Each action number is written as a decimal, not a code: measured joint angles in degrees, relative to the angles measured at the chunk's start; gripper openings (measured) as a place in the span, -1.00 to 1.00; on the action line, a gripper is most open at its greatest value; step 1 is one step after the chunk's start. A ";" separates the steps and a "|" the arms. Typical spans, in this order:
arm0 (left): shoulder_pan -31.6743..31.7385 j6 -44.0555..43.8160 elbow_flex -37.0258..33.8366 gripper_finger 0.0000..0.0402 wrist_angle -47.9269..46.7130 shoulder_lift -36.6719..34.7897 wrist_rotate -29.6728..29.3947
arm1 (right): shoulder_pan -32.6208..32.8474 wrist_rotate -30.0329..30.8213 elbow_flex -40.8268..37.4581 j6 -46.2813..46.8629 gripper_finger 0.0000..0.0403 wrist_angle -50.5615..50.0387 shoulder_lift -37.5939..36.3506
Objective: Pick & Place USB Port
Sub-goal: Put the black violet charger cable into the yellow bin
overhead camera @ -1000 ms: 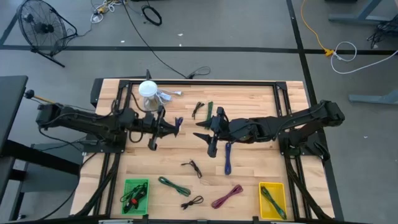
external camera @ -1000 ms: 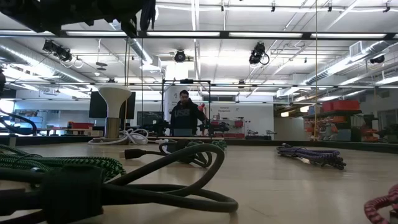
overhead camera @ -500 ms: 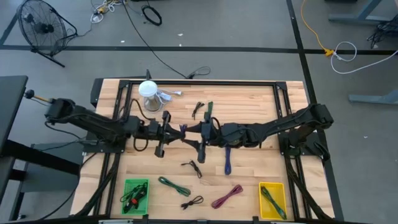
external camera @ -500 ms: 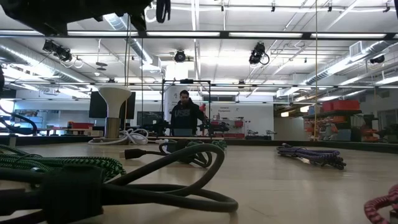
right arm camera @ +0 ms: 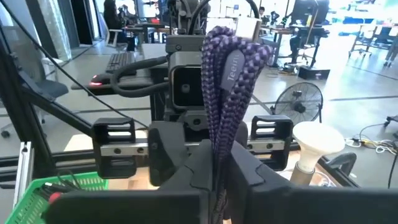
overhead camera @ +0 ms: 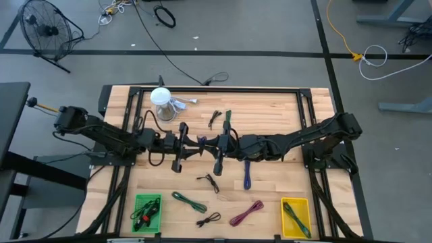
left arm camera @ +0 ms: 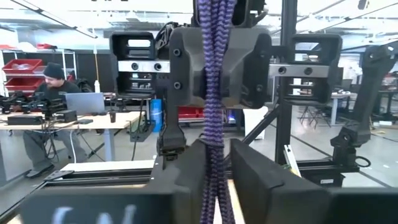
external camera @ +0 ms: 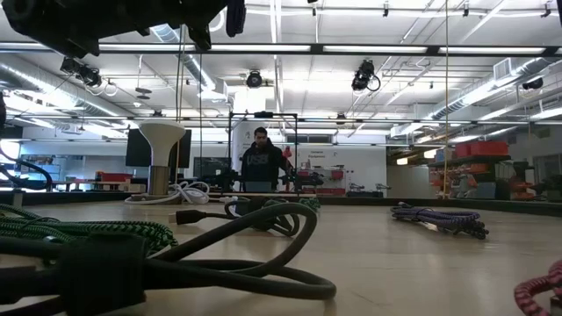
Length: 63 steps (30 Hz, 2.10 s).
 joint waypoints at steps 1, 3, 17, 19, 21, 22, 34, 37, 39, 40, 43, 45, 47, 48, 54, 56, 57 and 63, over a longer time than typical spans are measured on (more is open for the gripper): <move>-0.01 0.00 0.00 -0.52 -0.04 0.00 0.05 | 0.00 0.06 0.02 0.00 -0.94 -0.30 -0.06; 0.01 0.00 0.00 -0.41 -0.07 -0.07 0.72 | 0.00 0.13 0.02 0.06 -0.95 -1.67 -0.63; -0.52 0.00 0.00 -0.29 -4.92 -6.81 3.47 | 9.94 11.86 0.02 9.00 -0.95 -25.57 -10.64; -0.76 0.00 0.00 -0.29 -7.40 -8.31 3.47 | 12.89 15.23 0.01 12.01 -0.95 -29.84 -12.49; -1.23 -0.02 0.00 -0.29 -10.34 -9.84 3.42 | 16.13 18.76 0.02 15.61 -0.95 -33.94 -14.04; -1.40 0.00 0.00 -0.29 -11.93 -10.57 3.40 | 18.00 20.60 0.02 17.61 -0.95 -35.93 -14.76; -4.64 -0.46 0.00 -0.29 -23.82 -14.60 3.28 | 36.52 37.31 0.01 41.99 -0.95 -53.15 -18.51; -5.17 -0.48 0.00 -0.29 -25.03 -14.60 3.25 | 40.04 37.69 0.00 48.49 -0.95 -57.75 -18.49; -5.51 -0.50 0.00 -0.29 -25.66 -14.60 3.25 | 42.24 36.47 0.02 52.55 -0.95 -61.28 -18.51; -5.72 -0.65 0.00 -0.29 -25.59 -14.60 3.25 | 43.34 35.07 0.00 54.29 -0.95 -62.90 -18.50; -6.07 -1.98 0.00 -0.29 -25.73 -14.60 3.25 | 46.36 28.91 0.02 59.47 -0.95 -65.61 -18.60; -6.07 -2.91 0.00 -0.29 -25.70 -14.60 3.27 | 47.57 23.51 0.02 61.84 -0.95 -66.18 -18.64; -6.07 -3.54 0.00 -0.29 -25.71 -14.60 3.25 | 48.49 18.85 0.00 64.42 -0.95 -66.34 -18.62; -6.07 -4.13 0.00 -0.29 -25.69 -14.60 3.25 | 48.84 16.70 0.02 65.65 -0.95 -66.36 -18.62; -6.10 -6.10 0.00 -0.29 -26.03 -14.60 3.27 | 50.54 3.39 0.00 77.18 -0.95 -66.58 -17.15; -6.44 -6.05 0.00 -0.29 -26.16 -14.60 3.27 | 51.18 0.71 0.00 82.25 -0.95 -66.94 -16.47; -6.53 -6.05 0.00 -0.29 -26.18 -14.58 3.25 | 51.48 0.15 0.02 84.63 -0.95 -67.12 -16.04; -6.68 -6.01 0.00 -0.29 -27.10 -14.56 3.29 | 51.73 -6.62 0.02 99.15 -0.95 -70.88 -13.19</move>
